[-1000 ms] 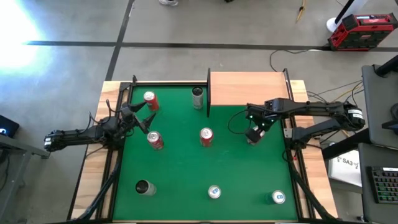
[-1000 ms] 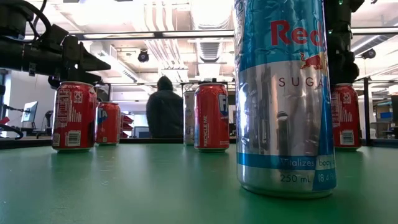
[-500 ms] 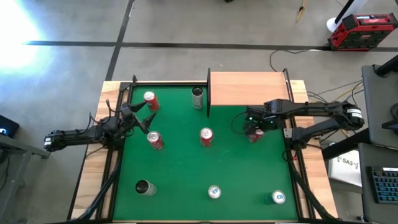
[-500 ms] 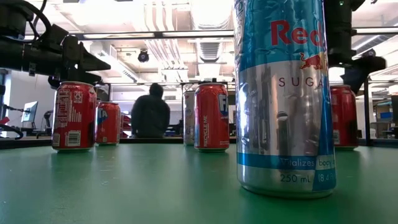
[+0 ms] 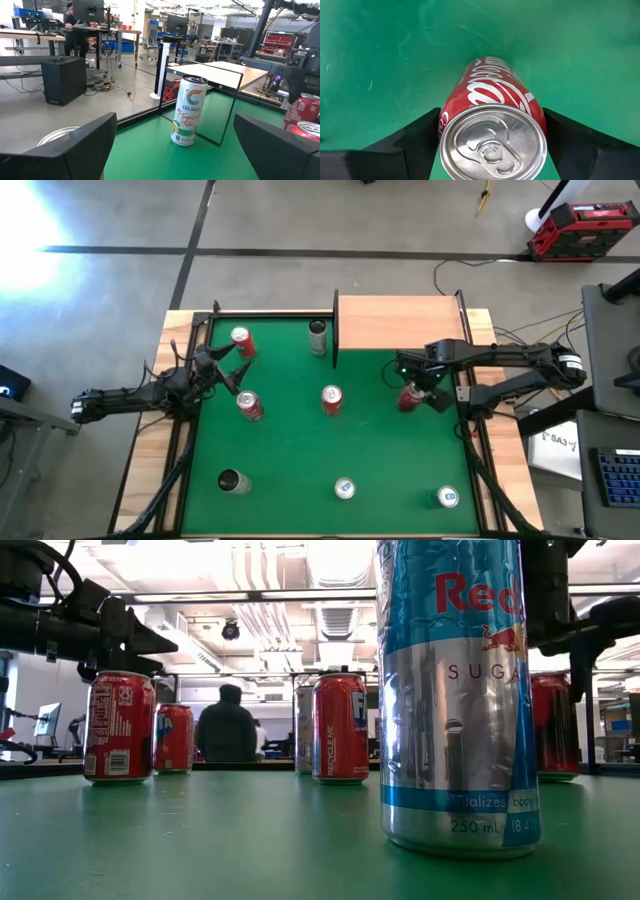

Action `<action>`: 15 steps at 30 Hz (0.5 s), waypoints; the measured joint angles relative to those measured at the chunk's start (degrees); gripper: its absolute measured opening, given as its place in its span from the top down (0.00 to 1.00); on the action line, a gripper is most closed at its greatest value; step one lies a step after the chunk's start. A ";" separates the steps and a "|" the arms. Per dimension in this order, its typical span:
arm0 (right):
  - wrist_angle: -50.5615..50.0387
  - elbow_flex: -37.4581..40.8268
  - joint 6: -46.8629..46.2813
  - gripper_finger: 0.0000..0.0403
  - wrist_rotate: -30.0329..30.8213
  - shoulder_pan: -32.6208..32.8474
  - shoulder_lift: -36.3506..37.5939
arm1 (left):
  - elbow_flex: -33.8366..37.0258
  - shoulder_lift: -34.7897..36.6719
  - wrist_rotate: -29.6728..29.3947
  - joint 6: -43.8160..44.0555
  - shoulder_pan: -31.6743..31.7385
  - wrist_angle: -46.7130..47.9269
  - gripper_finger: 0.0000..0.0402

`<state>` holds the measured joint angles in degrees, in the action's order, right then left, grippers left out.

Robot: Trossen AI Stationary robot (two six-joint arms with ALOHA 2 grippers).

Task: Place canned beverage on shelf
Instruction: Put the red-white soda can on the shelf

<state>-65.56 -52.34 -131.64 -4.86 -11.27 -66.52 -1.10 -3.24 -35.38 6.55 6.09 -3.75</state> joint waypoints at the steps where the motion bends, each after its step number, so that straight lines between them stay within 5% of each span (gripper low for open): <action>1: 0.30 0.00 0.09 0.27 -0.21 0.00 0.00 | -0.02 -0.01 -0.02 0.00 0.00 0.00 0.04; 9: 1.73 0.07 18.64 0.09 5.81 -0.04 -0.02 | -0.02 0.01 -0.01 0.00 0.01 0.00 0.04; 15: 2.04 0.07 29.41 0.07 6.35 0.01 -0.02 | -0.02 0.01 -0.01 0.00 -0.01 0.00 0.04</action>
<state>-63.52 -52.27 -102.23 1.48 -11.26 -66.54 -1.13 -3.22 -35.39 6.55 6.09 -3.75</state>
